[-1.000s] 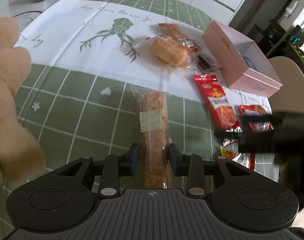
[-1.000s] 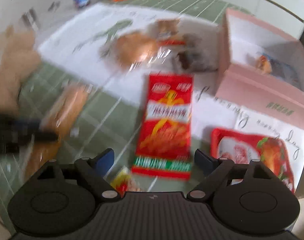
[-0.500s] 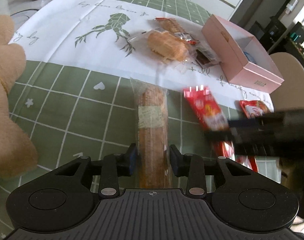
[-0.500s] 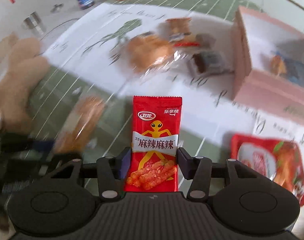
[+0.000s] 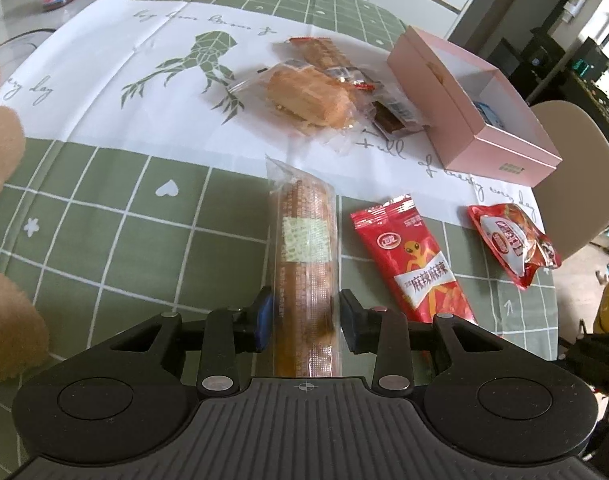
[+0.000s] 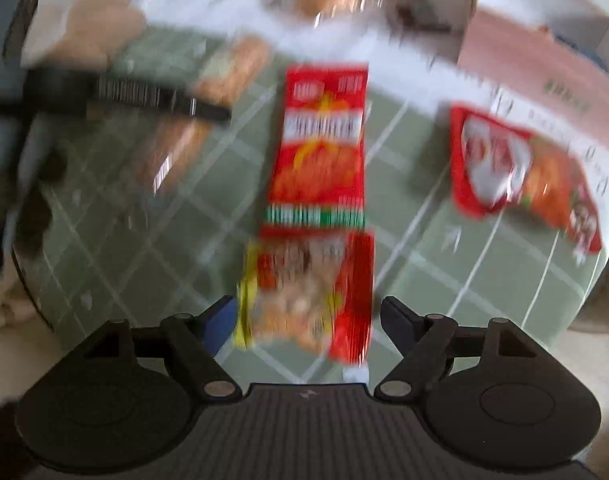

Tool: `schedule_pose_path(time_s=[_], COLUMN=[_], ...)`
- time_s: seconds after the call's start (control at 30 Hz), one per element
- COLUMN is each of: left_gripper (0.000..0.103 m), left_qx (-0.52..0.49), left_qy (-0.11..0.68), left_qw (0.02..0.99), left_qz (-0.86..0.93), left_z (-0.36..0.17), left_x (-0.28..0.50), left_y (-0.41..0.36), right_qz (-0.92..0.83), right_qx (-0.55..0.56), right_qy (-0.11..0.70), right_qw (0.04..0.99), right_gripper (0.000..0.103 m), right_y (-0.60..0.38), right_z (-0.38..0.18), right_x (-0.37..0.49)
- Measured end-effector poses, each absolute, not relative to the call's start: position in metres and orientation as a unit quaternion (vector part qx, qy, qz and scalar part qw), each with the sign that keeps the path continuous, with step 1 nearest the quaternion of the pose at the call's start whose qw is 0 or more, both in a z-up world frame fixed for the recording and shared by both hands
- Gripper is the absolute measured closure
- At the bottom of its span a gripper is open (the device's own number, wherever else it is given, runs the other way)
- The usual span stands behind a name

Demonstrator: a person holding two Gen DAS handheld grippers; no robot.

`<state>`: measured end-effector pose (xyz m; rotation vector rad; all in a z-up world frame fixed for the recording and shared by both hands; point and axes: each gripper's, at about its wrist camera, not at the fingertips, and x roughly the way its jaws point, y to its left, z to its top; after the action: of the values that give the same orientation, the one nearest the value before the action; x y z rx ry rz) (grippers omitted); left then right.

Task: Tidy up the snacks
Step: 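Grasp the yellow Want Want snack bag with the right tool while the left tool holds the bread stick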

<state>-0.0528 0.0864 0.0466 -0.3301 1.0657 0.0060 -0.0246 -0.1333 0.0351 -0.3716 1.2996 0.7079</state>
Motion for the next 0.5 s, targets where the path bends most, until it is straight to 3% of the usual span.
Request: schedule_pose_path(time_s=[0.2, 0.5], left_gripper=[0.065, 0.065], left_qx=[-0.159, -0.154], left_qy=[0.502, 0.496], left_qw=[0.850, 0.855], left_qz=[0.001, 0.004], left_z=[0.046, 0.046], left_x=[-0.053, -0.054], left_y=[0.087, 0.084], right_qz=[0.233, 0.229], right_qx=[-0.279, -0.105], right_qy=[0.513, 0.581], right_qw=[0.778, 0.774], right_gripper=[0.023, 0.023], right_y=[-0.145, -0.159], right_z=[0.036, 0.041], right_x=[-0.024, -0.001])
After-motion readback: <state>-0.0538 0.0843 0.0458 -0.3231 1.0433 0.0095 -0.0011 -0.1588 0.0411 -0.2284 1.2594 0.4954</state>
